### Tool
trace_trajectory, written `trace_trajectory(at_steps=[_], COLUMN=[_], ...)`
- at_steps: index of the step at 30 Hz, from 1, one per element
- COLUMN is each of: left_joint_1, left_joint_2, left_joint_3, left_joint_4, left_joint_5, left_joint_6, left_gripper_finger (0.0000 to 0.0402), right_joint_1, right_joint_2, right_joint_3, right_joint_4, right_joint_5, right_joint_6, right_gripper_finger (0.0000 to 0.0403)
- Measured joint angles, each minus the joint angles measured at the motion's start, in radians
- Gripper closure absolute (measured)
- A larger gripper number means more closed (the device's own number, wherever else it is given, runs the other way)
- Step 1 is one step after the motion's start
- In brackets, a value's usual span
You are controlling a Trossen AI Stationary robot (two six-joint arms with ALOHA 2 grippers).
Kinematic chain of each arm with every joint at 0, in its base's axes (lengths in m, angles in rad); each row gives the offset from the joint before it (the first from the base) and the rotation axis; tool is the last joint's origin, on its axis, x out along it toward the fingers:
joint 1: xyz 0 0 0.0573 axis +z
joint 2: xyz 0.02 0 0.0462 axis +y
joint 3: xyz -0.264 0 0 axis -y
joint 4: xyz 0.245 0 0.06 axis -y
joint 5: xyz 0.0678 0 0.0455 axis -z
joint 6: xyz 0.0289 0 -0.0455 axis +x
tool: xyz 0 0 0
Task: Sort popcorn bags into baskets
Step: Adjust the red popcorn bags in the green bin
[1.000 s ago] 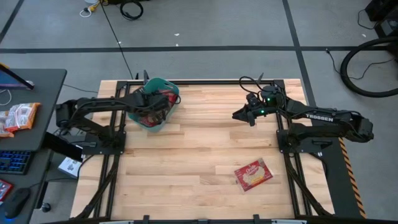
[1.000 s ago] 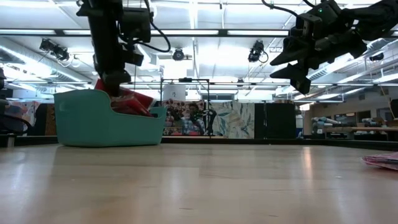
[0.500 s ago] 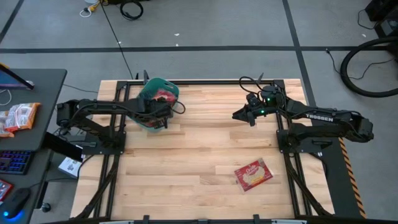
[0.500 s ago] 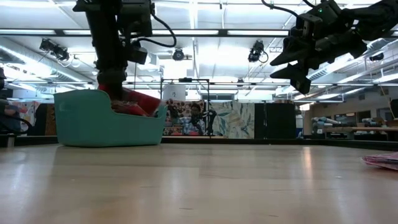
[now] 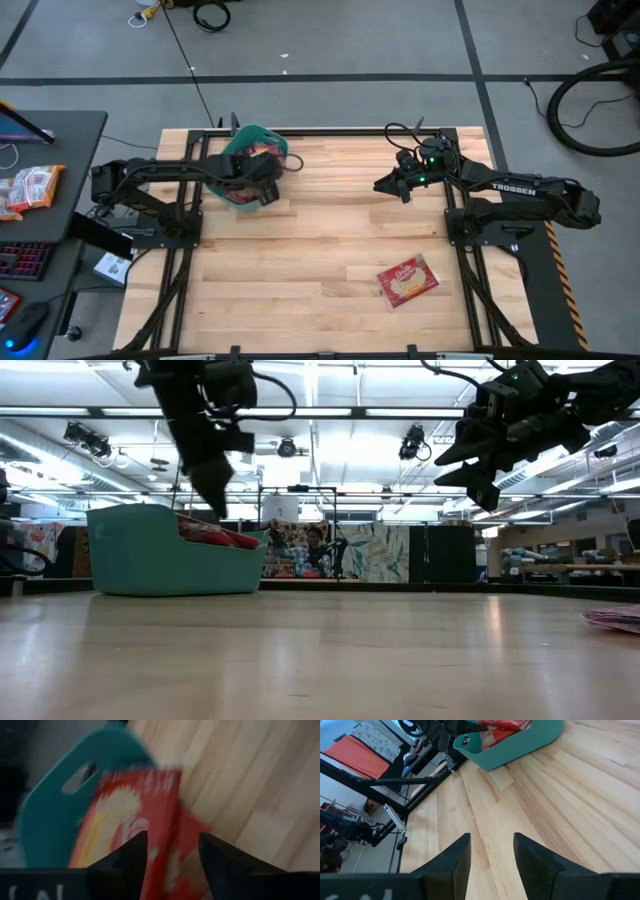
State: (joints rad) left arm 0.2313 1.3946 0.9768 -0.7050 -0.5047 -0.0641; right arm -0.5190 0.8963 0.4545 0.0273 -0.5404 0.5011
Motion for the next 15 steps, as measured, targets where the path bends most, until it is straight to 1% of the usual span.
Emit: trace_trajectory(at_steps=[3,4,6,11,12,15], left_joint_1=[0.014,0.017,0.025,0.060,0.063,0.067], left_joint_2=[0.000,0.003,0.021,0.110,0.132,0.179], left_joint_3=[0.000,-0.001,-0.001,-0.003,-0.003,-0.002], left_joint_4=[0.089,0.111,0.140,0.144,0.155,0.210], left_joint_5=[0.118,0.142,0.153,0.146,0.132,0.041], left_joint_6=[0.020,0.031,0.050,0.138,0.158,0.203], left_gripper_finger=[0.0227,0.0229,0.0230,0.0230,0.0230,0.0230], right_joint_1=[0.000,0.000,0.001,0.023,0.029,0.047], right_joint_2=[0.000,0.000,0.000,0.000,0.000,0.000], right_joint_3=[0.000,0.000,0.000,0.000,0.000,0.000], right_joint_4=[0.000,0.000,0.000,0.000,0.000,0.000], right_joint_5=[-0.001,-0.001,-0.003,-0.002,0.003,0.023], right_joint_6=[-0.005,-0.006,-0.008,-0.017,-0.020,-0.026], right_gripper_finger=[0.0249,0.0249,0.0249,0.0249,0.0249,0.0249])
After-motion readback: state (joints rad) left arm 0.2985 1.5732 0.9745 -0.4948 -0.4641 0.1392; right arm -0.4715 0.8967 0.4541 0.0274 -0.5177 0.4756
